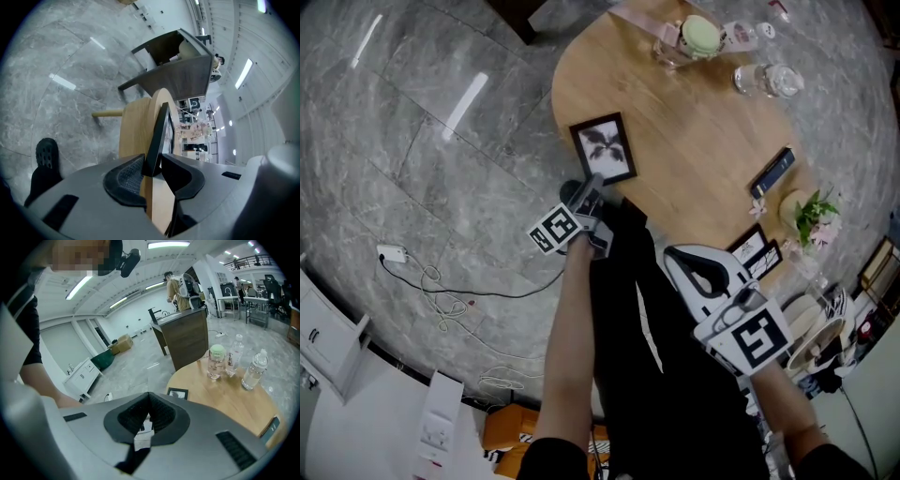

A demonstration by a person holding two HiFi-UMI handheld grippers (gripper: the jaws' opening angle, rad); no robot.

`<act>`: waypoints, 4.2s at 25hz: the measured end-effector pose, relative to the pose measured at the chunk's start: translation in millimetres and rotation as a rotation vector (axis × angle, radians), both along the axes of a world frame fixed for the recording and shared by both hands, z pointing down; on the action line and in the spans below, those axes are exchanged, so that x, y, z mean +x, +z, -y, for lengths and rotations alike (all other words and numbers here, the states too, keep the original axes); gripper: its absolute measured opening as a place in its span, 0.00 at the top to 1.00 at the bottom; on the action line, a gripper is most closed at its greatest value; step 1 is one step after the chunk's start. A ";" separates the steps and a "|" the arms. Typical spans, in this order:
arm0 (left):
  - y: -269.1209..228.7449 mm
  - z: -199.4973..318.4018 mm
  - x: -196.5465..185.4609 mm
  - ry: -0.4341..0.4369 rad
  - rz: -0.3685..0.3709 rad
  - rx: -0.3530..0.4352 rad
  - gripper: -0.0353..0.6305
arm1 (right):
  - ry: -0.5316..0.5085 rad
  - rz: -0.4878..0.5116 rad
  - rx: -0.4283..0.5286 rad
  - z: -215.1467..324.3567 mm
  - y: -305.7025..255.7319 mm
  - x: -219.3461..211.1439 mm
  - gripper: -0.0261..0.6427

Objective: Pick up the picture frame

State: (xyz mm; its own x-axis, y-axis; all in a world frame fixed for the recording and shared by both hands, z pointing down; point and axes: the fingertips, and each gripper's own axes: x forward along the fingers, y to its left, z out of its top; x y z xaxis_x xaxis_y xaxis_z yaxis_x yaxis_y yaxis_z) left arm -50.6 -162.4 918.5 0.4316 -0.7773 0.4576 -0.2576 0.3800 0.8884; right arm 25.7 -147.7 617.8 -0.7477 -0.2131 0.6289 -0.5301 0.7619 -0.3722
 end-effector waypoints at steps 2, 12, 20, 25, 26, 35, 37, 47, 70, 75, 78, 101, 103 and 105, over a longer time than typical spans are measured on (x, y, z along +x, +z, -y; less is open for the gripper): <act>-2.4 -4.4 3.1 0.002 -0.005 -0.004 0.77 | 0.005 0.001 0.003 -0.7 -2.5 1.7 0.95; -29.6 -14.6 6.6 0.013 -0.023 0.026 0.82 | 0.009 0.017 0.036 -6.2 -24.5 4.4 0.95; -68.6 1.4 3.1 0.012 -0.021 0.087 0.83 | -0.002 0.037 0.098 -6.8 -58.3 5.9 0.95; -102.7 4.2 0.8 -0.037 -0.047 0.130 0.83 | -0.011 0.048 0.136 -8.8 -81.8 10.7 0.95; -111.4 4.4 0.9 -0.052 -0.051 0.139 0.83 | -0.013 0.053 0.143 -9.1 -87.1 12.0 0.95; -219.6 -9.9 17.7 -0.134 -0.142 0.228 0.83 | 0.015 0.102 0.182 -18.0 -134.7 31.1 0.95; -257.7 -12.2 19.6 -0.186 -0.213 0.264 0.83 | 0.028 0.115 0.189 -20.5 -147.6 34.9 0.95; -398.3 -46.3 5.4 -0.378 -0.209 0.437 0.83 | 0.049 0.253 0.274 -29.2 -227.1 45.2 0.95; -570.9 -196.6 -64.9 -0.338 -0.205 0.582 0.83 | 0.201 0.277 0.388 -116.4 -296.3 4.8 0.95; -585.8 -231.5 -87.5 -0.308 -0.191 0.596 0.83 | 0.200 0.306 0.403 -169.0 -307.5 -17.6 0.95; -591.9 -245.4 -97.1 -0.299 -0.189 0.603 0.83 | 0.198 0.313 0.418 -191.0 -314.3 -28.6 0.95; -592.0 -266.7 -84.8 -0.236 -0.234 0.617 0.83 | 0.227 0.287 0.454 -248.8 -320.1 -18.1 0.95; -592.6 -265.2 -84.9 -0.235 -0.238 0.617 0.83 | 0.226 0.287 0.460 -247.9 -322.4 -18.8 0.95; -592.1 -263.9 -84.7 -0.234 -0.243 0.615 0.83 | 0.224 0.285 0.464 -247.0 -323.1 -19.2 0.95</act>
